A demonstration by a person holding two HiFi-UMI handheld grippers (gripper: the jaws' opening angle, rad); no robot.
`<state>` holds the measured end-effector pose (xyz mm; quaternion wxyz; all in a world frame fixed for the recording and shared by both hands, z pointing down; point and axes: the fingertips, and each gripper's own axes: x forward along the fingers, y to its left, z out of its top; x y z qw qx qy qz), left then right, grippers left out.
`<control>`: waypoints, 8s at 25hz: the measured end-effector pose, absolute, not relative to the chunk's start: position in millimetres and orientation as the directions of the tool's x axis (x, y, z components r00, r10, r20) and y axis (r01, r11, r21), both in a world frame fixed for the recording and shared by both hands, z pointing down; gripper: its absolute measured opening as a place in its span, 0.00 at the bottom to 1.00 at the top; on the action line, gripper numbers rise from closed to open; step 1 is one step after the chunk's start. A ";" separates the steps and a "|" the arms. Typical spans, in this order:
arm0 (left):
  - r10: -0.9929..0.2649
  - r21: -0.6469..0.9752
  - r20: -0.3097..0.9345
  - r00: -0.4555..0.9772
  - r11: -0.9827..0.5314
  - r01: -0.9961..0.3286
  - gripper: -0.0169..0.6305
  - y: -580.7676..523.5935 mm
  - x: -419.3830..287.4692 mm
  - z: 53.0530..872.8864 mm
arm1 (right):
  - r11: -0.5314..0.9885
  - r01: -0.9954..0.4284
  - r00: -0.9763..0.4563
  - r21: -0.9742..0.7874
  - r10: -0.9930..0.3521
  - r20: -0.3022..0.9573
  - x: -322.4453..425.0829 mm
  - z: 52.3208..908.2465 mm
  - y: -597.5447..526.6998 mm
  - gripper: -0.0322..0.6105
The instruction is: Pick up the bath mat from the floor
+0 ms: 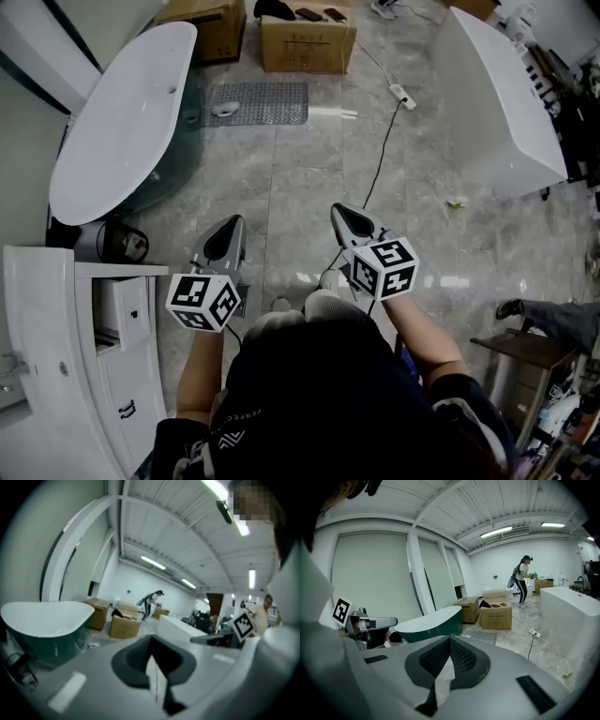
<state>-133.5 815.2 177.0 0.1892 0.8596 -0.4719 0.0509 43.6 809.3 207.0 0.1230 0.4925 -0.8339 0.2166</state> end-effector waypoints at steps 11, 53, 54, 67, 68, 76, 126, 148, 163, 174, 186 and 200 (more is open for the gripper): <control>-0.807 0.281 0.297 0.510 -0.437 -0.855 0.03 762.6 -46.0 188.3 | 0.472 -0.841 -0.541 -0.266 -0.717 0.439 113.6 221.8 757.8 0.05; -0.656 0.254 0.452 0.604 -0.554 -0.793 0.03 399.9 -122.4 264.7 | 0.311 -0.893 -0.445 -0.325 -0.717 0.536 37.7 282.9 400.2 0.05; -0.657 0.260 0.451 0.604 -0.551 -0.793 0.03 391.2 -120.2 266.1 | 0.307 -0.895 -0.441 -0.324 -0.717 0.540 41.0 284.5 392.1 0.05; -0.682 0.253 0.464 0.565 -0.509 -0.823 0.03 231.0 -86.5 296.6 | 0.319 -0.888 -0.459 -0.331 -0.664 0.591 88.2 326.1 228.3 0.05; -0.683 0.262 0.470 0.559 -0.497 -0.828 0.04 217.3 -82.4 299.7 | 0.322 -0.886 -0.463 -0.333 -0.652 0.600 92.6 330.6 215.2 0.05; -0.671 0.329 0.507 0.541 -0.430 -0.841 0.04 118.6 -52.9 328.7 | 0.347 -0.872 -0.489 -0.346 -0.583 0.648 117.6 371.4 116.4 0.05; -0.352 0.286 0.787 0.507 -0.519 -0.805 0.04 39.2 -34.5 796.2 | 0.018 -0.951 -0.282 -0.310 -0.467 0.838 147.0 867.6 30.4 0.29; -0.397 0.170 0.796 0.457 -0.578 -0.798 0.04 -26.3 -50.4 940.8 | -0.020 -0.975 -0.186 -0.222 -0.474 0.861 161.9 1036.2 8.6 0.43; -0.390 0.192 0.790 0.473 -0.575 -0.795 0.04 -27.8 -53.3 968.6 | -0.125 -0.972 -0.118 -0.201 -0.482 0.868 166.4 1069.6 -0.9 0.45; -0.384 0.210 0.781 0.493 -0.582 -0.786 0.04 -25.2 -54.0 969.0 | -0.204 -0.970 -0.018 -0.129 -0.473 0.881 162.8 1063.7 2.2 0.28; -0.386 0.209 0.792 0.472 -0.556 -0.804 0.04 -17.1 -72.4 945.4 | -0.161 -0.980 -0.039 -0.113 -0.405 0.914 157.8 1043.7 5.8 0.08; -0.425 0.175 0.801 0.421 -0.506 -0.844 0.04 -21.6 -99.8 847.2 | -0.022 -0.976 -0.189 -0.215 -0.397 0.898 111.8 940.2 -12.1 0.07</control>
